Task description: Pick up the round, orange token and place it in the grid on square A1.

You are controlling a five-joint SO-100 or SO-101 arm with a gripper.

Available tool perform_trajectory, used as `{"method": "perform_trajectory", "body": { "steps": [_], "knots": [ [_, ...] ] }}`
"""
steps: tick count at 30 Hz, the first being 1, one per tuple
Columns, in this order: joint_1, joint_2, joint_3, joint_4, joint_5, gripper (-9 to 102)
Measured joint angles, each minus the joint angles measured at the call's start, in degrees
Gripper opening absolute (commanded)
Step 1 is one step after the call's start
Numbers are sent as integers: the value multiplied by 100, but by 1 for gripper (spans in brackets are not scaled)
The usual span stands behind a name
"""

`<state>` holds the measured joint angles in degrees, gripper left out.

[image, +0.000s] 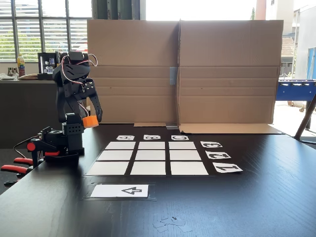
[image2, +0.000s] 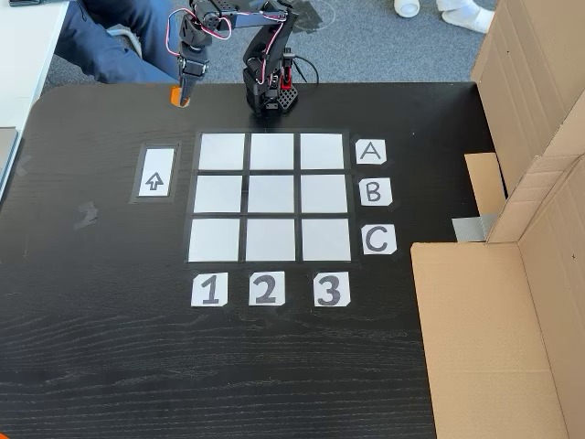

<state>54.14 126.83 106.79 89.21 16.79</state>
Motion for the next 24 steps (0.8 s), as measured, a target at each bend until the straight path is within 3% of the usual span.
{"method": "perform_trajectory", "body": {
  "steps": [12, 24],
  "knots": [
    [-466, 1248, 1951, 0, -510, 8],
    [-677, 633, 2804, -439, -984, 7]
  ]
}}
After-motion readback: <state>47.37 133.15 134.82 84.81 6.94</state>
